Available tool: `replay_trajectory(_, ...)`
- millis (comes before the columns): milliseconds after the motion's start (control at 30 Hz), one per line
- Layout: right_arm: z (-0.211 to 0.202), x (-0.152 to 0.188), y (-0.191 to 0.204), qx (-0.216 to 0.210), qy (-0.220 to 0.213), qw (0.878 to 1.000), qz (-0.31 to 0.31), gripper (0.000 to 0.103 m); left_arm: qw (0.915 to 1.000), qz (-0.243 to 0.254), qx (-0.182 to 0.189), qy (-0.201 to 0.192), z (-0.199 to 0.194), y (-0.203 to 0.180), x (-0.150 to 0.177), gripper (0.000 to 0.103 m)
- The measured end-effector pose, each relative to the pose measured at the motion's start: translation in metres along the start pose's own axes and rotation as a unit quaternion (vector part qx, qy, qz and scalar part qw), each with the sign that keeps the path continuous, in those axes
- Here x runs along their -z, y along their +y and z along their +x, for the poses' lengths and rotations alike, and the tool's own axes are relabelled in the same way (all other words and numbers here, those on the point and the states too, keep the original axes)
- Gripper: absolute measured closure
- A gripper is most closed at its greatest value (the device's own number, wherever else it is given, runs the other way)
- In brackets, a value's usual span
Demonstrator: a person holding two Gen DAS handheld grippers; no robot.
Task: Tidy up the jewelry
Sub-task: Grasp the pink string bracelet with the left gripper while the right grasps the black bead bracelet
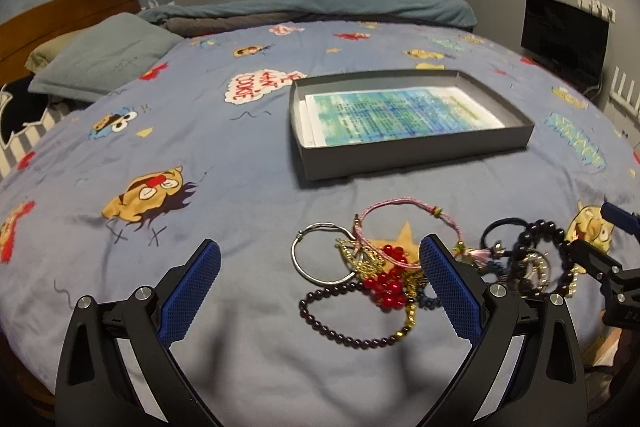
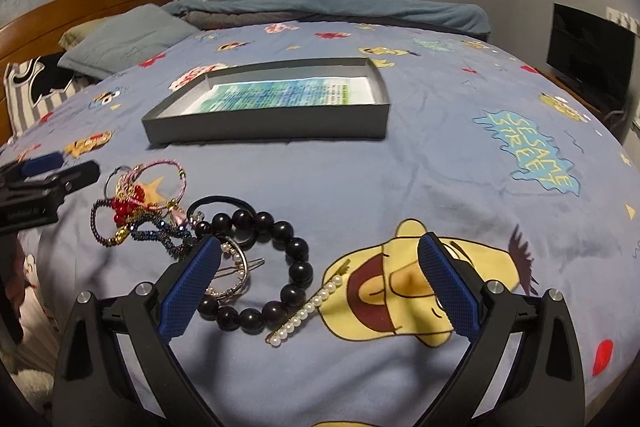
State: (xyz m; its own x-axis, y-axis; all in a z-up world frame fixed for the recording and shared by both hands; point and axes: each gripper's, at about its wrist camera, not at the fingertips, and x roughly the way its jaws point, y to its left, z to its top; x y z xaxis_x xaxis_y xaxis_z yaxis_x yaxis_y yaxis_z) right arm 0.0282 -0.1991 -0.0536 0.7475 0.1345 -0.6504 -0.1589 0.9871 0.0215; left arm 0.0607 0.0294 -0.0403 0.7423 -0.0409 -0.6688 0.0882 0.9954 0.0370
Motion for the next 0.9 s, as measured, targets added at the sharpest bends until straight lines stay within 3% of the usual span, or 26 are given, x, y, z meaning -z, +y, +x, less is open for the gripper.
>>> replay_trajectory(200, 0.012, 0.001, 0.0, -0.019, 0.024, 1.0, -0.007, 0.042, 0.9992, 0.024, 0.03, -0.002, 0.012, -0.005, -0.011, 0.011)
replay_trajectory(300, 0.015, 0.001, 0.0, -0.026, 0.031, 0.999, -0.012, 0.053, 0.998, 0.05, 0.039, 0.004, 0.021, -0.013, -0.019, 0.033)
replay_trajectory(400, 0.019, 0.0, -0.001, -0.032, 0.038, 0.999, -0.013, 0.063, 0.9963, 0.068, 0.052, 0.01, 0.031, -0.02, -0.024, 0.041)
replay_trajectory(633, 0.029, 0.002, 0.003, -0.041, 0.059, 0.997, -0.039, 0.071, 0.991, 0.09, 0.074, 0.066, 0.065, -0.029, -0.02, 0.063)
replay_trajectory(733, 0.032, 0.003, 0.003, -0.053, 0.066, 0.995, -0.042, 0.08, 0.9894, 0.1, 0.078, 0.071, 0.07, -0.03, -0.017, 0.065)
replay_trajectory(767, 0.032, 0.002, 0.003, -0.056, 0.067, 0.995, -0.041, 0.085, 0.989, 0.102, 0.079, 0.071, 0.071, -0.03, -0.017, 0.069)
replay_trajectory(833, 0.03, 0.0, 0.002, -0.063, 0.062, 0.995, -0.035, 0.089, 0.9889, 0.105, 0.082, 0.066, 0.069, -0.031, -0.018, 0.095)
replay_trajectory(900, 0.025, -0.003, 0.001, -0.071, 0.054, 0.996, -0.029, 0.089, 0.9886, 0.113, 0.081, 0.057, 0.065, -0.032, -0.019, 0.096)
